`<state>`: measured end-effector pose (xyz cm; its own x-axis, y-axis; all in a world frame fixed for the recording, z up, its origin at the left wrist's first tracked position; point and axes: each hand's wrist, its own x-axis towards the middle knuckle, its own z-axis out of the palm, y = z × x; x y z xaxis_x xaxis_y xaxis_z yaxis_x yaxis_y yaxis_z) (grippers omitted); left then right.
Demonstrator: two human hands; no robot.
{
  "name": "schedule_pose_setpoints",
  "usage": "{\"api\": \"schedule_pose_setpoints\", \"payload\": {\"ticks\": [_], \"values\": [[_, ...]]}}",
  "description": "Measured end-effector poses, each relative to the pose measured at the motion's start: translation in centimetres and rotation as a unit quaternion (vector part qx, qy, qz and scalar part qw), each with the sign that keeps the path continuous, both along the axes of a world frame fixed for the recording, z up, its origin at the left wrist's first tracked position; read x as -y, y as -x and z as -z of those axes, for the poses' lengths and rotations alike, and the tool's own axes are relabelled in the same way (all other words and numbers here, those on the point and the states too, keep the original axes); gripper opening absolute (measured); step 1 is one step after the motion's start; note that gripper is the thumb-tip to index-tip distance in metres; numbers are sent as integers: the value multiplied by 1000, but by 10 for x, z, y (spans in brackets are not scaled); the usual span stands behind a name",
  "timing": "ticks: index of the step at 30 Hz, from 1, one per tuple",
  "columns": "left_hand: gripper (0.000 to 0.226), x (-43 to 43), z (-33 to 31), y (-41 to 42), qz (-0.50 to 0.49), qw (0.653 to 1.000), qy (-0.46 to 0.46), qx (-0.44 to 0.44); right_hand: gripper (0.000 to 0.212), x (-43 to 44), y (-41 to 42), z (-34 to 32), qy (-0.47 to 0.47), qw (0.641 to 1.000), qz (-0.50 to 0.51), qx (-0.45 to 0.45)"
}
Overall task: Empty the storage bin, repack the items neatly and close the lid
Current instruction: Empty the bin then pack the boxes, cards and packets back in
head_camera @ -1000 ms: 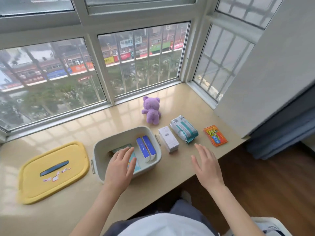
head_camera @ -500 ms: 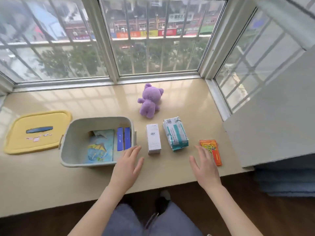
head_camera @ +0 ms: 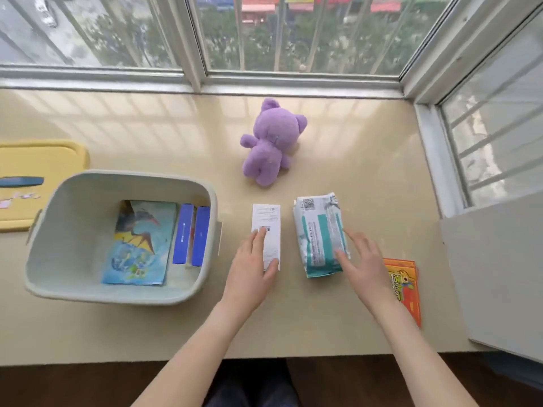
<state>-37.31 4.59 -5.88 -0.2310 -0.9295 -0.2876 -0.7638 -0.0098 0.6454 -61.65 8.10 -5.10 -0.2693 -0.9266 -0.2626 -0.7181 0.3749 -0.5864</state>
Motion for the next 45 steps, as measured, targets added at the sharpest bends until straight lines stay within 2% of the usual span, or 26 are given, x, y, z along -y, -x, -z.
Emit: {"api": "schedule_pose_setpoints", "payload": {"ticks": [4, 9, 13, 18, 25, 32, 38, 45], "values": [[73, 23, 54, 3, -37, 998, -15, 45, 53, 28, 5, 50, -42, 998, -50, 20], [78, 34, 85, -1, -114, 990, -60, -64, 61, 44, 2, 71, -26, 994, -14, 106], [79, 34, 88, -7, -137, 978, -99, -122, 74, 53, 7, 66, -75, 988, 14, 131], [78, 31, 82, 1, -172, 965, -114, -160, 79, 61, -4, 60, -106, 986, -9, 128], [76, 24, 81, 20, -216, 946, -107, -215, 80, 48, -21, 72, -53, 985, 36, 163], [66, 22, 84, 14, -234, 908, -154, -312, 76, 39, -28, 77, -16, 974, 76, 215], [65, 27, 80, 5, -210, 881, -207, -369, 77, 34, -28, 77, 7, 952, 102, 289], [65, 14, 81, 0, -194, 870, -229, -392, 78, 23, -29, 79, 27, 950, 86, 299]]}}
